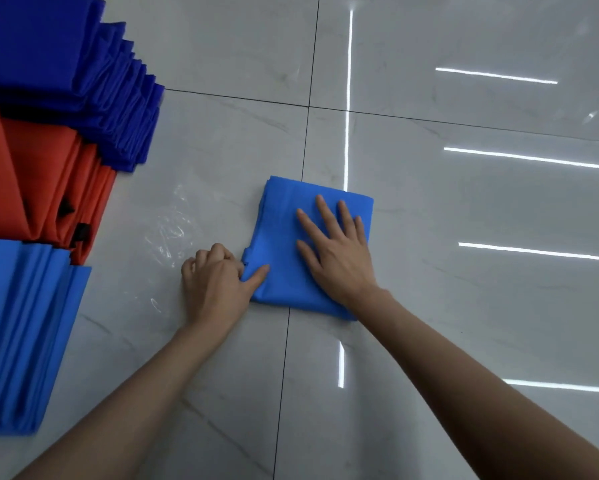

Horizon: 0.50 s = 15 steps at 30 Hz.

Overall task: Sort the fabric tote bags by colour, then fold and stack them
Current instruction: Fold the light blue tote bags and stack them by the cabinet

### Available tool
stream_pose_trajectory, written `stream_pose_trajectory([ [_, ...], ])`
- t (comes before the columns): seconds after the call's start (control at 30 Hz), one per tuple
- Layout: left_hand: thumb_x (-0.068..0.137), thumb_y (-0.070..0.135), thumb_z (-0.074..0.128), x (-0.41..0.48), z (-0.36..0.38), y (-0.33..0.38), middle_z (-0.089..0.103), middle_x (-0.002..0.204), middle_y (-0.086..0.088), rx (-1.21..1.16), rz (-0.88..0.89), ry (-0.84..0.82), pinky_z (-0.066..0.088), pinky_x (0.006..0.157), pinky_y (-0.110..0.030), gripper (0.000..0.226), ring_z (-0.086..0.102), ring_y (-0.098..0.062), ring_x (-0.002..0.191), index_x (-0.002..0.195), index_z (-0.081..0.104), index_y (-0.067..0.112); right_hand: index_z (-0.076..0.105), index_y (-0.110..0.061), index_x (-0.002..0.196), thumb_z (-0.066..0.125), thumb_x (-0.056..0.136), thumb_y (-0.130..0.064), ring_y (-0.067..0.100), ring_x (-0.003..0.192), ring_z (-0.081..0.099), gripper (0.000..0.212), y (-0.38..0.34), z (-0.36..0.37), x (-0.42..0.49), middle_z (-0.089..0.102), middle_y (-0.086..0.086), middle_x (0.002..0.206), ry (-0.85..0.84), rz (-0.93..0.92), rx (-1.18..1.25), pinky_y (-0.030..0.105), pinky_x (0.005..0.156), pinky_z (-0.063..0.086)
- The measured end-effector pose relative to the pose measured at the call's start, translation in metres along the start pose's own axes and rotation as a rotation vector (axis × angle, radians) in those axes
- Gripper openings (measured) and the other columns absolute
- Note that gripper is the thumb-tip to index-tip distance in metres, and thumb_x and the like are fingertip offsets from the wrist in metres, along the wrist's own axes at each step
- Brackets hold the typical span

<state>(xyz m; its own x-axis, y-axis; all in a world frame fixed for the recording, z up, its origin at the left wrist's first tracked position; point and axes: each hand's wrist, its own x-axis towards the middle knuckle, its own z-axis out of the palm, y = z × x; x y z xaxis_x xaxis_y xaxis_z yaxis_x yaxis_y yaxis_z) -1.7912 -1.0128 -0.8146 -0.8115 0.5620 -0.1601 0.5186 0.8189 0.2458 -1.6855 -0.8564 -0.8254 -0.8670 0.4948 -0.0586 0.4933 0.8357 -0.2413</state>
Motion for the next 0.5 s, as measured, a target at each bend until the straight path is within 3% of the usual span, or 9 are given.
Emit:
stream_pose_trajectory([
  [0.1, 0.072, 0.051, 0.070, -0.009, -0.004, 0.000, 0.054, 0.105, -0.013, 0.089, -0.058, 0.127, 0.034, 0.095, -0.046, 0.046, 0.050, -0.034, 0.100, 0.086, 0.067, 0.007, 0.015, -0.039, 0.149, 0.003, 0.088, -0.058, 0.027, 0.146, -0.003, 0.066, -0.004, 0.020, -0.004, 0.004, -0.004, 0.160, -0.062, 0.037, -0.027, 0.040, 0.115, -0.007],
  [0.17, 0.071, 0.035, 0.073, -0.006, 0.003, 0.009, 0.051, 0.125, -0.020, 0.050, 0.080, 0.251, 0.037, 0.097, -0.054, 0.049, 0.050, -0.039, 0.114, 0.105, 0.060, 0.003, 0.018, -0.038, 0.149, 0.007, 0.090, -0.056, 0.027, 0.147, 0.000, 0.062, -0.003, 0.024, -0.004, 0.007, -0.004, 0.160, -0.039, 0.057, -0.019, 0.040, 0.115, -0.005],
  [0.23, 0.086, 0.033, 0.053, 0.001, 0.017, 0.021, 0.042, 0.143, -0.015, 0.060, 0.289, 0.244, 0.039, 0.099, -0.053, 0.048, 0.043, -0.035, 0.129, 0.125, 0.053, 0.004, 0.023, -0.037, 0.148, 0.013, 0.092, -0.054, 0.029, 0.146, 0.006, 0.060, -0.003, 0.023, -0.003, 0.013, -0.002, 0.159, 0.005, 0.056, -0.010, 0.041, 0.115, -0.001],
  [0.33, 0.094, 0.038, 0.024, 0.005, 0.036, 0.027, 0.039, 0.147, -0.006, 0.038, 0.286, 0.096, 0.041, 0.098, -0.049, 0.056, 0.041, -0.027, 0.133, 0.137, 0.046, 0.009, 0.035, -0.033, 0.145, 0.023, 0.094, -0.050, 0.032, 0.143, 0.019, 0.055, -0.005, 0.025, -0.003, 0.026, 0.002, 0.156, 0.069, 0.048, -0.020, 0.044, 0.114, 0.009],
  [0.5, 0.094, 0.041, 0.024, 0.001, 0.050, 0.021, 0.032, 0.151, -0.004, 0.079, 0.289, 0.127, 0.032, 0.106, -0.048, 0.058, 0.032, -0.024, 0.138, 0.142, 0.037, 0.012, 0.055, -0.026, 0.129, 0.036, 0.093, -0.039, 0.038, 0.118, 0.049, 0.044, -0.007, 0.019, 0.016, 0.053, 0.006, 0.135, 0.148, 0.064, -0.114, 0.046, 0.093, 0.037],
])
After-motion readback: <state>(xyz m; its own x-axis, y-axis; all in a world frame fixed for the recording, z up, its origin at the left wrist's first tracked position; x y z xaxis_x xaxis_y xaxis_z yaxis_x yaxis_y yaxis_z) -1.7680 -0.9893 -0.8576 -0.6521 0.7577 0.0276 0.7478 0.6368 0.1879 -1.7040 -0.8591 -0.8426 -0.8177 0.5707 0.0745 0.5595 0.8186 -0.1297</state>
